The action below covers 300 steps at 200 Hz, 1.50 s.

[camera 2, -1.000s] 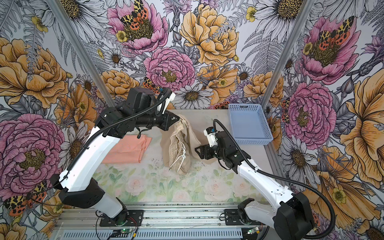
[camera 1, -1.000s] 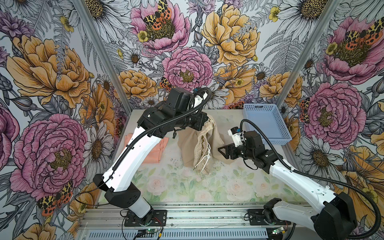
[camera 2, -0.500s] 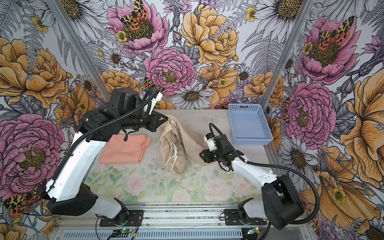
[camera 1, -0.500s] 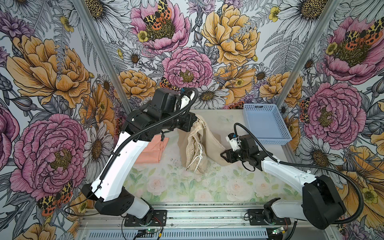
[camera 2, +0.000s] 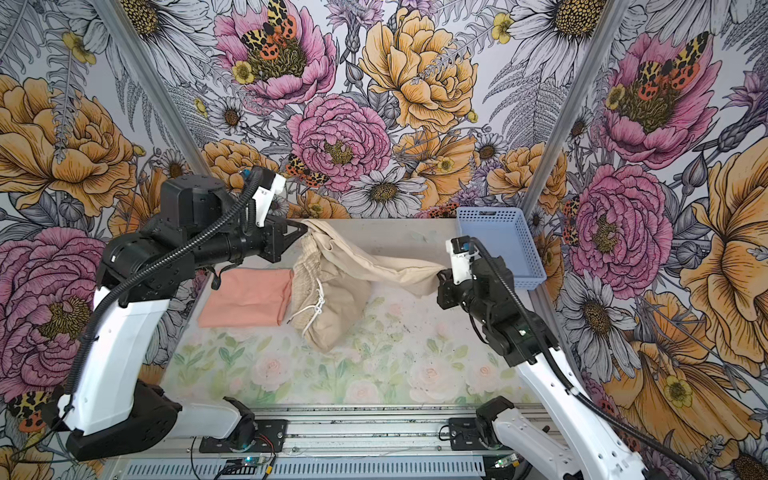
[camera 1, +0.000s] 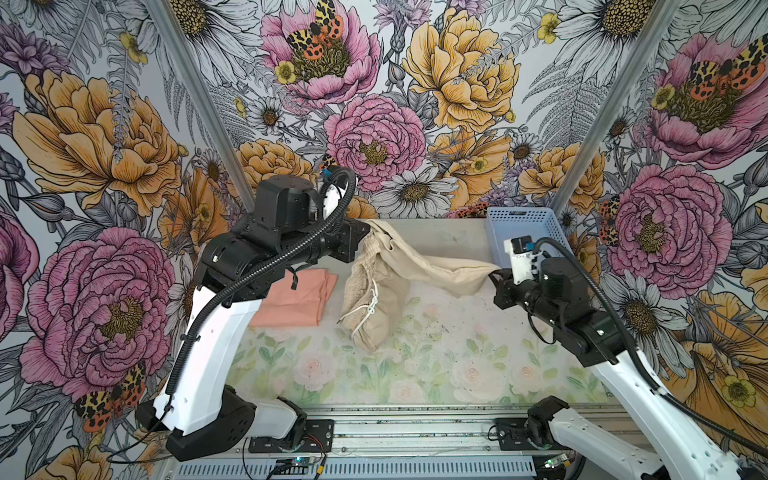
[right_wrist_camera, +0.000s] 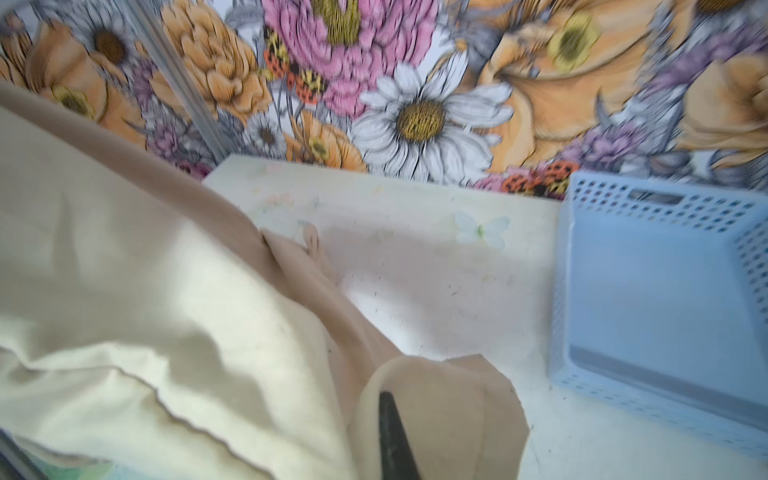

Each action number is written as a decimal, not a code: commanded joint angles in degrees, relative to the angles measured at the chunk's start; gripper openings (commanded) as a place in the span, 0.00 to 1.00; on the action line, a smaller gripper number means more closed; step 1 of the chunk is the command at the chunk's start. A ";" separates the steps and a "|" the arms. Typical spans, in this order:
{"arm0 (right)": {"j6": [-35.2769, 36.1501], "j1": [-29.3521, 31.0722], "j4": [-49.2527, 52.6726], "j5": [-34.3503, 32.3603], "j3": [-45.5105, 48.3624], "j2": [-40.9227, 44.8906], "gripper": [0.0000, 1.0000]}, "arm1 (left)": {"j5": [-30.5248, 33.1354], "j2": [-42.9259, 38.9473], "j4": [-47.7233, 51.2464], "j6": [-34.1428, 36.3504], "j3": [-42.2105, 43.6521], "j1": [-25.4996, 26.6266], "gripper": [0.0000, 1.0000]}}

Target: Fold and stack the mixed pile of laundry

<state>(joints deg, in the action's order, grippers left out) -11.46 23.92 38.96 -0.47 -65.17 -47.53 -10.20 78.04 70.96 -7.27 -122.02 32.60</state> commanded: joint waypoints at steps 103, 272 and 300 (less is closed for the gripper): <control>5.10 -6.34 11.16 -9.97 -26.13 -30.37 0.00 | -9.19 -3.42 -17.51 -7.16 26.89 -21.08 0.00; 2.11 -13.31 11.15 -7.85 -56.51 -78.77 0.59 | 8.77 38.83 -26.51 -2.92 18.22 -24.02 0.85; 2.29 -13.09 8.65 -9.31 -50.52 -76.07 0.65 | 6.40 37.77 -27.20 -4.88 23.12 -18.69 0.84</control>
<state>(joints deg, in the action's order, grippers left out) -8.99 10.20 49.87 -8.27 -119.20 -126.74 -3.51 117.08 44.53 -10.59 -102.76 8.95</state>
